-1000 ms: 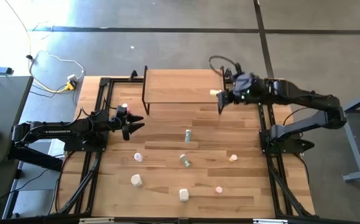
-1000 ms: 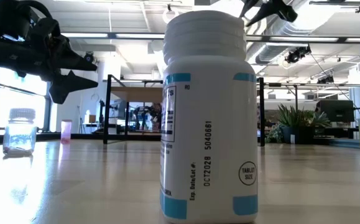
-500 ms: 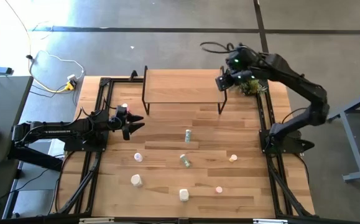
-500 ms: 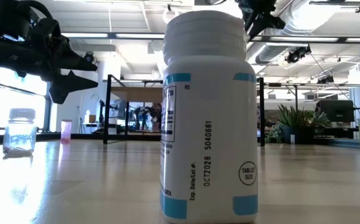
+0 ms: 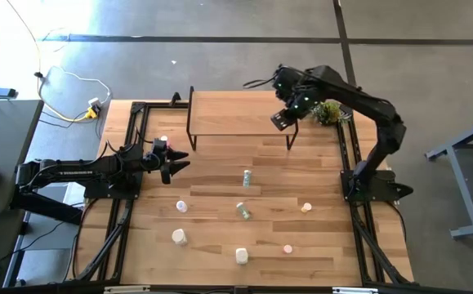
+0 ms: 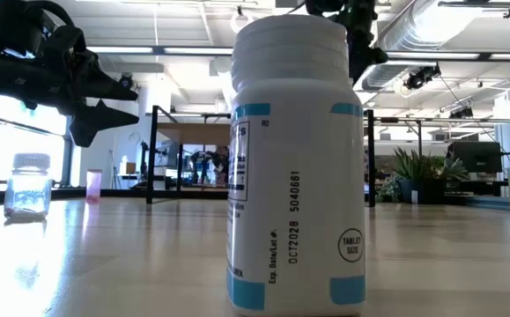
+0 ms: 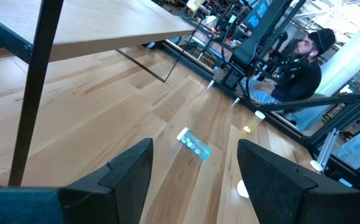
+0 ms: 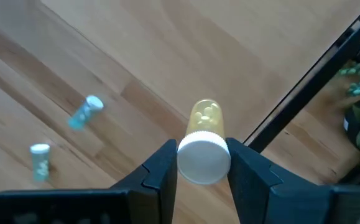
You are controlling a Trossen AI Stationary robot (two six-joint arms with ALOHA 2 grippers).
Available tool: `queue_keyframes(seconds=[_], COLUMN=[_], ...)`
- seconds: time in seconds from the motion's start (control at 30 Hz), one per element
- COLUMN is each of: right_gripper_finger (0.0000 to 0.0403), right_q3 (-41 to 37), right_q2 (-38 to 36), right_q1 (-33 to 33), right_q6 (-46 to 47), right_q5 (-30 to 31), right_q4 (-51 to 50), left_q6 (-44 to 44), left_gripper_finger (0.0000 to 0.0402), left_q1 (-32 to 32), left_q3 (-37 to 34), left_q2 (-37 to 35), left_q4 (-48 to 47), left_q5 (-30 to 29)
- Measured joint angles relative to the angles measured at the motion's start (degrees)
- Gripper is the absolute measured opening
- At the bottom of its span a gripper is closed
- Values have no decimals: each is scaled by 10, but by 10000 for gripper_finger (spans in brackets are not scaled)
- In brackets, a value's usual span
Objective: Pick and place medicine bottles onto shelf by color
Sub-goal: Put the top yellow medicine bottle on the shelf
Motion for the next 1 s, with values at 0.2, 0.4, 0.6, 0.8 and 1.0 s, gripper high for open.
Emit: queue_keyframes(seconds=[0.2,0.4,0.6,0.8,1.0], right_gripper_finger=[108,108,108,108,108], right_q3=[0,0,0,0,0], right_q2=[25,41,46,46,46], right_q1=[0,0,0,0,0], right_q6=[-17,-28,-35,-58,-60], right_q5=[3,15,16,16,24], right_q4=[-4,-5,-5,-7,-7], left_q6=[0,0,0,0,0], left_gripper_finger=[225,225,225,225,225], left_q1=[0,0,0,0,0], left_q3=[0,0,0,0,0], left_q2=[0,0,0,0,0], left_q4=[0,0,0,0,0], left_q5=[0,0,0,0,0])
